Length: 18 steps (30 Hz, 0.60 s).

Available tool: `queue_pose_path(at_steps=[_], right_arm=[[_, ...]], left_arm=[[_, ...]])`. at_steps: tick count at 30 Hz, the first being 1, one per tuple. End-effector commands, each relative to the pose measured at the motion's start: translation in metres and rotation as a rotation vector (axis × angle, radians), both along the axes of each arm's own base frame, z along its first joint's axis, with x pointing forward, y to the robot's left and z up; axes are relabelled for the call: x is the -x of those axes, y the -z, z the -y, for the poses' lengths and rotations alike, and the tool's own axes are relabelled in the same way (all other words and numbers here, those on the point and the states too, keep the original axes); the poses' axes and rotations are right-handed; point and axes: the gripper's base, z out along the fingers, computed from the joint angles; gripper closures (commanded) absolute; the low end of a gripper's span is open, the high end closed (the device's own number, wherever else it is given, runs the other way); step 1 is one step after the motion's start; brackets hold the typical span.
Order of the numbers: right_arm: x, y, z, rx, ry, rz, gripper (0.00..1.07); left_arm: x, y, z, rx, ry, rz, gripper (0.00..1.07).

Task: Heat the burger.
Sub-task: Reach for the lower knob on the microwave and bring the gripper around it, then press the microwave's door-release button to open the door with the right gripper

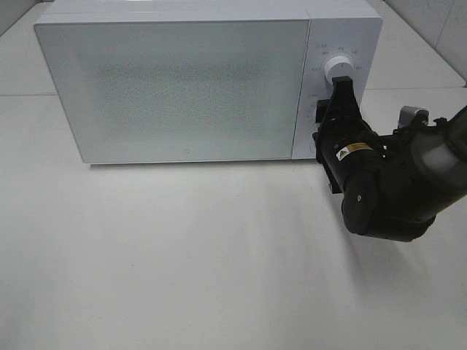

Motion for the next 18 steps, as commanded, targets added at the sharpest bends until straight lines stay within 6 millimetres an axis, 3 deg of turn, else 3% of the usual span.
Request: queue_pose_path(at_steps=[1,2,4,5,7,18], right_arm=[[-0.0058,-0.0297,0.0001,0.013,0.031,0.267,0.87],[-0.0058,-0.0297,0.0001,0.013,0.031,0.267,0.87],[-0.0057,-0.0300,0.0022,0.031,0.054,0.264,0.71],[-0.0057,-0.0300,0.0022,0.031,0.054,0.264,0.71],[-0.0057,-0.0299,0.0030,0.051,0.063,0.261,0.61],[-0.0054,-0.0343,0.0054,0.103,0.091,0.264,0.50]], left_arm=[[0.0024,0.0002,0.0003,0.000,-0.001,0.014,0.09],[0.0024,0.0002,0.0003,0.000,-0.001,0.014,0.09],[0.0024,0.0002,0.0003,0.000,-0.001,0.014,0.09],[0.0024,0.0002,0.0003,0.000,-0.001,0.014,0.09],[0.0024,0.0002,0.0003,0.000,-0.001,0.014,0.09],[0.0024,0.0002,0.0003,0.000,-0.001,0.014,0.09]])
